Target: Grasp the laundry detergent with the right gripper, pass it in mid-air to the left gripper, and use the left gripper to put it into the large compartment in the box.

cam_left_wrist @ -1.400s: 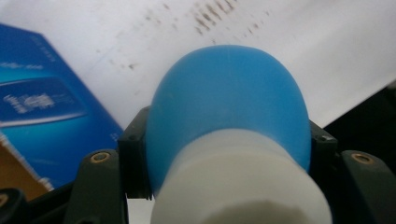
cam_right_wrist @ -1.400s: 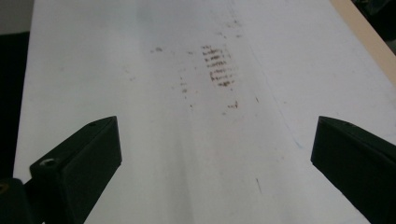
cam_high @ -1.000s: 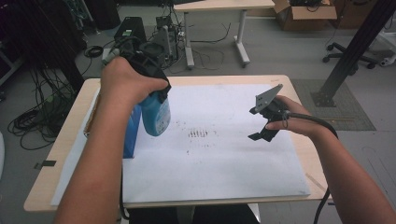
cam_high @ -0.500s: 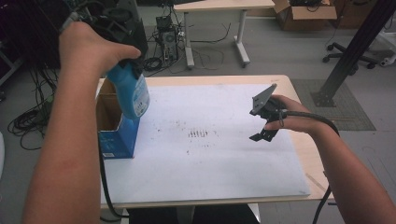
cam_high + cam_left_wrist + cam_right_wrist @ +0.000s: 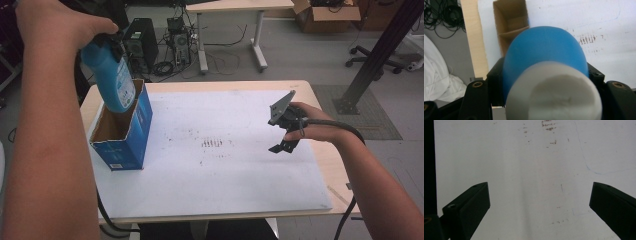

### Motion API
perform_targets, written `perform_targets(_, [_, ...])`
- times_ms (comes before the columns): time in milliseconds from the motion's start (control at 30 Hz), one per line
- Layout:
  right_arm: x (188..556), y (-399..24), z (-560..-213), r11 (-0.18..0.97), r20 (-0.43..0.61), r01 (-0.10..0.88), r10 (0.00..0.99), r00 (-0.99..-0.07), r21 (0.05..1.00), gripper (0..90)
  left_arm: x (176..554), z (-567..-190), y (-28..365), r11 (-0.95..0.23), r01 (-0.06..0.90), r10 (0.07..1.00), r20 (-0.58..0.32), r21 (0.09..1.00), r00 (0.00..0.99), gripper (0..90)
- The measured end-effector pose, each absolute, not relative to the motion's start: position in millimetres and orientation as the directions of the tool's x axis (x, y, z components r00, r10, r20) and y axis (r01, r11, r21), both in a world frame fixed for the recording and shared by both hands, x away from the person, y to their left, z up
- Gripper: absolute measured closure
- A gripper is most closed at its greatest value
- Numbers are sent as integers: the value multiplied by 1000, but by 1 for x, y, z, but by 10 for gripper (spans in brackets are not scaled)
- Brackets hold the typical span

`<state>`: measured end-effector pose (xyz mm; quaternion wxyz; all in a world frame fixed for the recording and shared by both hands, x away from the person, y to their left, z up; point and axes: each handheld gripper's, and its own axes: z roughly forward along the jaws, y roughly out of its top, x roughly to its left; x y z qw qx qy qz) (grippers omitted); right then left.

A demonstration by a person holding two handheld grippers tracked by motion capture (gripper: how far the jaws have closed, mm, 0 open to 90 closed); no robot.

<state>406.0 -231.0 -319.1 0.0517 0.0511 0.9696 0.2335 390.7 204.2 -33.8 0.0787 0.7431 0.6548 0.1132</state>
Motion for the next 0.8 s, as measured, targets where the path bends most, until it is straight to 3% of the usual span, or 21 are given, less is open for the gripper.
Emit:
perform_targets(333, [407, -229, -323, 891, -89, 65, 117, -989, 449, 30, 395, -31, 221, -79, 955, 996, 65, 286, 63, 377])
perform_targets(800, [406, -227, -326, 897, -87, 66, 116, -989, 437, 30, 403, -66, 241, -50, 963, 998, 38, 265, 41, 377])
